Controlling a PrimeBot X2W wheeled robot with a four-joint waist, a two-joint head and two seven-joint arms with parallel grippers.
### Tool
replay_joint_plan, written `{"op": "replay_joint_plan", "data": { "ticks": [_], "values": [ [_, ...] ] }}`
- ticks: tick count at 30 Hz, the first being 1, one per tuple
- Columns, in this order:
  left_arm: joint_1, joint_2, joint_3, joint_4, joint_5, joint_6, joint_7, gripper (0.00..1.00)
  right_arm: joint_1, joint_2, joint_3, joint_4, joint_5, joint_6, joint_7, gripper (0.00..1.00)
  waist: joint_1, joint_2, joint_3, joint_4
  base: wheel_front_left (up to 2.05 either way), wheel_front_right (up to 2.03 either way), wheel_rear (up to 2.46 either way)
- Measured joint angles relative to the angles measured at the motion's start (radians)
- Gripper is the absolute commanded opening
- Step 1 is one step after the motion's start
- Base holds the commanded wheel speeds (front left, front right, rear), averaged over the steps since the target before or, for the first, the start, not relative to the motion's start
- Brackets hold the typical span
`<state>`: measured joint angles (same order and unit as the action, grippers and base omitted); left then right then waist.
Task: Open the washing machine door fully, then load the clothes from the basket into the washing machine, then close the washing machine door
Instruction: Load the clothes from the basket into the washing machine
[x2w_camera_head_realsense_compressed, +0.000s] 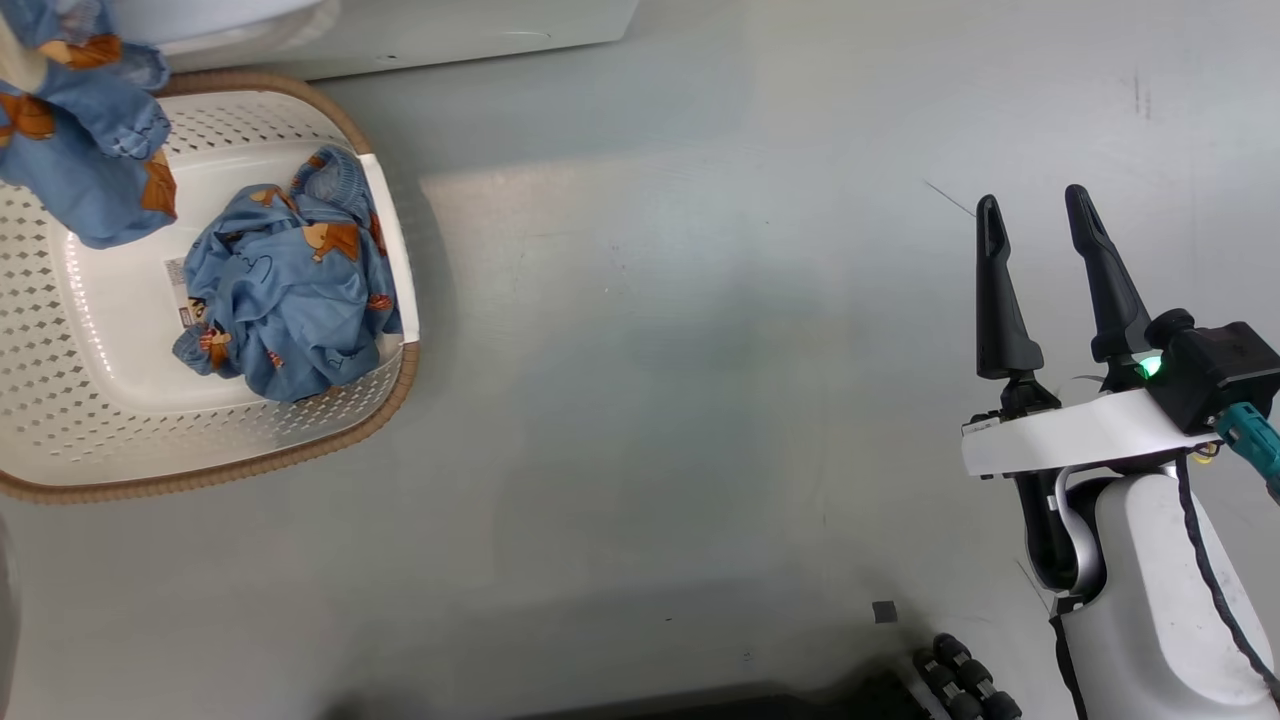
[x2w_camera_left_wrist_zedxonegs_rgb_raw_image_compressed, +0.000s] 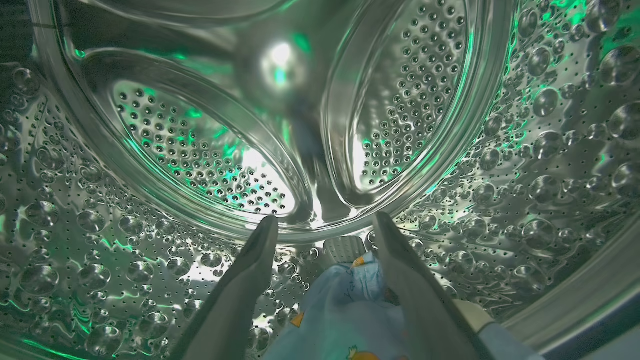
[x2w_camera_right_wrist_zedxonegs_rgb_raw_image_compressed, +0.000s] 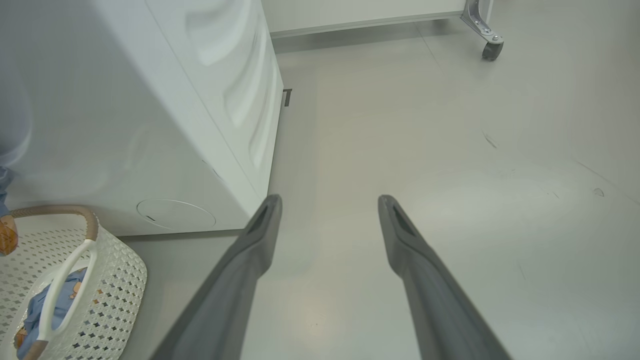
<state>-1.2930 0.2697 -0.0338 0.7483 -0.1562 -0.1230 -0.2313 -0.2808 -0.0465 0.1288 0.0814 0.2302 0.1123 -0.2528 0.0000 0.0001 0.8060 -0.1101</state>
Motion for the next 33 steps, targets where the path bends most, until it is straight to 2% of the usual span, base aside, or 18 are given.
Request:
{"op": "replay_joint_plan", "data": {
  "ticks": [9, 20, 33],
  "values": [
    [0.032, -0.004, 0.019, -0.008, -0.022, 0.000, -0.017, 1.00, -0.001, 0.000, 0.002, 0.000, -0.004, 0.000, 0.000, 1.00, 0.0000, 0.0000, -0.018, 0.022, 0.00, 0.00, 0.00],
    [0.098, -0.037, 0.028, -0.064, -0.049, 0.000, -0.023, 1.00, -0.001, -0.003, 0.000, -0.001, -0.025, 0.000, 0.000, 1.00, 0.0000, 0.0000, -0.021, 0.049, 0.00, 0.00, 0.00],
    [0.257, -0.080, 0.057, -0.238, -0.067, 0.000, -0.026, 1.00, -0.001, -0.003, -0.013, -0.007, -0.030, 0.000, 0.000, 1.00, 0.0000, 0.0000, -0.024, 0.072, 0.00, 0.00, 0.00]
  ]
}}
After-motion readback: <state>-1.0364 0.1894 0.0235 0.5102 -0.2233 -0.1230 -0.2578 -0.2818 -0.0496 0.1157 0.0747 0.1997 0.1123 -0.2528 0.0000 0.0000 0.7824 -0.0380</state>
